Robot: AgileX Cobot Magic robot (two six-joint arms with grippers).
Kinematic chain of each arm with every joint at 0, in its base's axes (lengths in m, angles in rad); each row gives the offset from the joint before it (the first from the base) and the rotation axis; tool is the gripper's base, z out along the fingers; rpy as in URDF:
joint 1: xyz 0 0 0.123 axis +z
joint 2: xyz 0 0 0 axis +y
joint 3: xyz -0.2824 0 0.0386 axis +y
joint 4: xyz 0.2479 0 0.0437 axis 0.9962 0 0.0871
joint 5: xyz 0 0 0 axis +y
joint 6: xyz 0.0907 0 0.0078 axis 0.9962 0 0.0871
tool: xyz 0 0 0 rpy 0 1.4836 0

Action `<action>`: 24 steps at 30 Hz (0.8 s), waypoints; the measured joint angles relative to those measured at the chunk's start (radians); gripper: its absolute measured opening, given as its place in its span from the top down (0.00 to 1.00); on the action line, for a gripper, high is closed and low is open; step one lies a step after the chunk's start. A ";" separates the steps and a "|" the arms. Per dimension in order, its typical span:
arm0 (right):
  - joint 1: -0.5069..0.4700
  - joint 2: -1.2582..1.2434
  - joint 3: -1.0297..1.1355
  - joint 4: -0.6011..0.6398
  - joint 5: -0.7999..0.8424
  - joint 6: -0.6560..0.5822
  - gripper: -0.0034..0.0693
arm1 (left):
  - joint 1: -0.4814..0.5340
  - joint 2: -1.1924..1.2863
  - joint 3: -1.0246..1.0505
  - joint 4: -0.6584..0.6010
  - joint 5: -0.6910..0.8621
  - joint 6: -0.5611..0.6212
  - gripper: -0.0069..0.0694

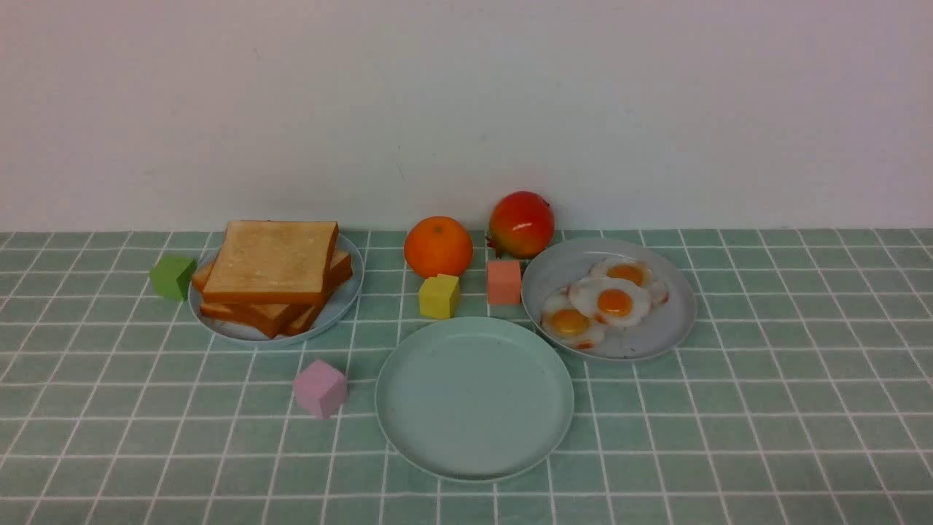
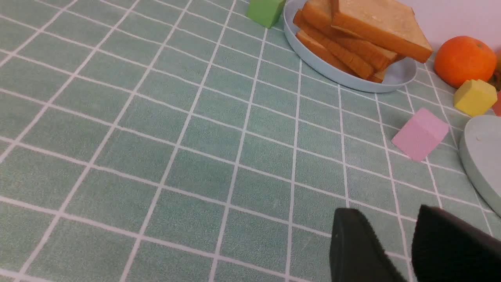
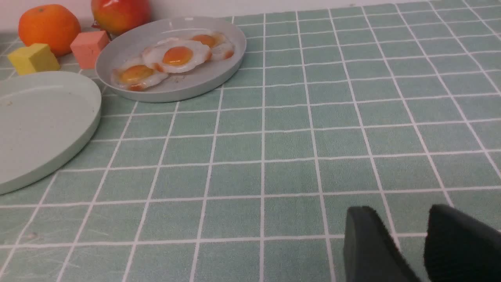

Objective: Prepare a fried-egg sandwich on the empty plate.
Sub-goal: Use the left arm to grab a slice of bread

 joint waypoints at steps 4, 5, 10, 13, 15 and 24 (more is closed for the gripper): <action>0.000 0.000 0.000 0.000 0.000 0.000 0.62 | 0.000 0.000 0.000 0.000 0.000 0.000 0.60; 0.000 0.000 0.000 0.000 0.000 0.000 0.62 | 0.000 0.000 0.000 0.000 0.000 0.000 0.60; 0.000 0.000 0.000 0.000 0.000 0.000 0.62 | 0.000 0.000 0.000 0.000 0.000 0.000 0.60; 0.000 0.000 0.000 0.000 0.000 0.000 0.62 | 0.000 0.000 0.000 0.000 0.000 0.000 0.60; 0.000 0.000 0.000 0.000 0.000 0.000 0.62 | 0.000 0.000 0.000 0.000 0.000 0.000 0.60; 0.000 0.000 0.000 0.000 0.000 0.000 0.62 | 0.000 0.000 0.000 -0.279 -0.233 -0.151 0.60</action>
